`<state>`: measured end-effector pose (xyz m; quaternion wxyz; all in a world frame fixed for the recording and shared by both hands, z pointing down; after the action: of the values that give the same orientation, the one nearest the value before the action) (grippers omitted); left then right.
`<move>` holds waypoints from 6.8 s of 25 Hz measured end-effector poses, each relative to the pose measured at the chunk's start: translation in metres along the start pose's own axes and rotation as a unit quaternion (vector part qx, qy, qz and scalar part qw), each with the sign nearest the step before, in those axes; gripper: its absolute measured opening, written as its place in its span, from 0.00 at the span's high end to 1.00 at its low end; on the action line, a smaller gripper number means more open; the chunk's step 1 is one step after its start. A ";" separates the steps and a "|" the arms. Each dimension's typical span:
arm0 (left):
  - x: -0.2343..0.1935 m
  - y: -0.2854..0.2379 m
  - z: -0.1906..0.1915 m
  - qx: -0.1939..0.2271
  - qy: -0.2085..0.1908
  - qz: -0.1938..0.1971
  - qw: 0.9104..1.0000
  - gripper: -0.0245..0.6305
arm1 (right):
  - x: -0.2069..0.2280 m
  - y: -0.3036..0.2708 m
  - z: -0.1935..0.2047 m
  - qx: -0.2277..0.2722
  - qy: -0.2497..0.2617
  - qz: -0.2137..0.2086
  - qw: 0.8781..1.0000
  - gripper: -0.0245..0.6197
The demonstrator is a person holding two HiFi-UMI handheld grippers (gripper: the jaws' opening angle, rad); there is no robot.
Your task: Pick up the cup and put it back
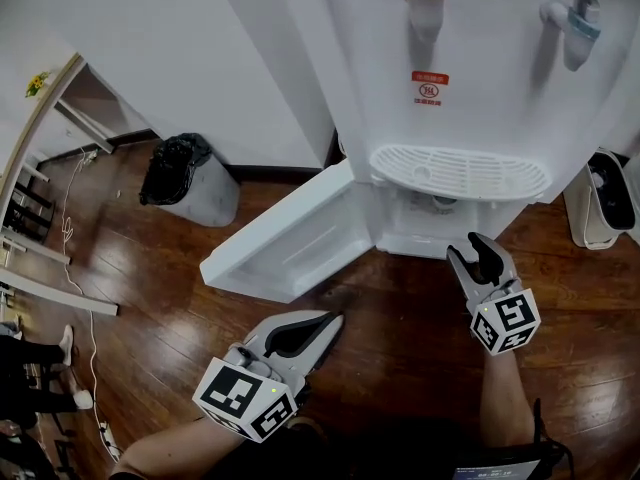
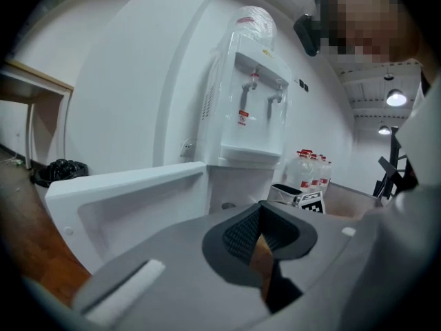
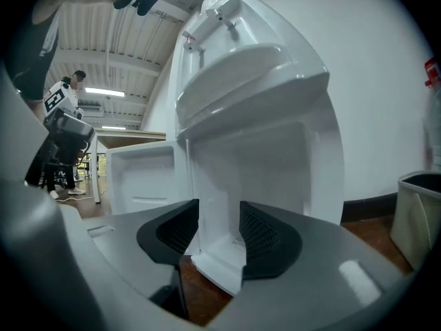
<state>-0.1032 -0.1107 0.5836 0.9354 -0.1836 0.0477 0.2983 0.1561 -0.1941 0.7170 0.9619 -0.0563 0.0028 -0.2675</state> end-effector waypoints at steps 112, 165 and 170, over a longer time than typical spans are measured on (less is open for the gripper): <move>0.018 -0.020 -0.044 0.079 -0.026 0.050 0.995 0.96 | -0.086 0.102 -0.158 -0.065 0.003 -0.089 0.994 0.46; 0.022 -0.014 -0.044 0.070 -0.039 0.073 0.994 0.96 | -0.076 0.096 -0.130 -0.074 -0.032 -0.079 0.994 0.46; 0.016 -0.011 -0.039 0.060 -0.039 0.074 0.995 0.96 | -0.061 0.080 -0.099 -0.076 -0.034 -0.063 0.995 0.46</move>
<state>-0.0835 -0.1251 0.5475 0.9212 -0.1110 0.0421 0.3704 0.1412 -0.1052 0.6080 0.9356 -0.1384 -0.0136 -0.3246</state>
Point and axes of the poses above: the fingertips, and each gripper's own axes: y backward along the fingers, x to its right, z out of its underside, the point moved 5 cm from there along y, backward along the fingers, and after that the axes turned 5 degrees about y, right-handed, at the moved point
